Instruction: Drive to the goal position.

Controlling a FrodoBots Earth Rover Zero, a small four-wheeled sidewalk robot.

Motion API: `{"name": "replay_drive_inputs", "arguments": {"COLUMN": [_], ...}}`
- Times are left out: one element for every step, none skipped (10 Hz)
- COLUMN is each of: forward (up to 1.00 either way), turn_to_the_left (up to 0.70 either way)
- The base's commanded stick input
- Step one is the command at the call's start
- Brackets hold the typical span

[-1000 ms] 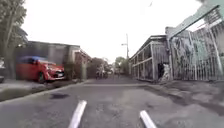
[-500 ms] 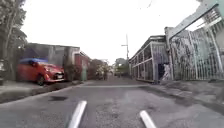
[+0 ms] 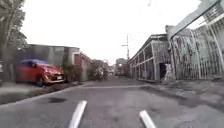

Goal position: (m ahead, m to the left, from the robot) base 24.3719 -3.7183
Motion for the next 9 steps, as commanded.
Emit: {"name": "replay_drive_inputs", "arguments": {"forward": [0.85,0.85,0.85,0.85,0.85,0.85,0.85,0.85,0.85], "turn_to_the_left": [0.0,0.0,0.0,-0.04,-0.33,-0.34,-0.34,-0.34,-0.34]}}
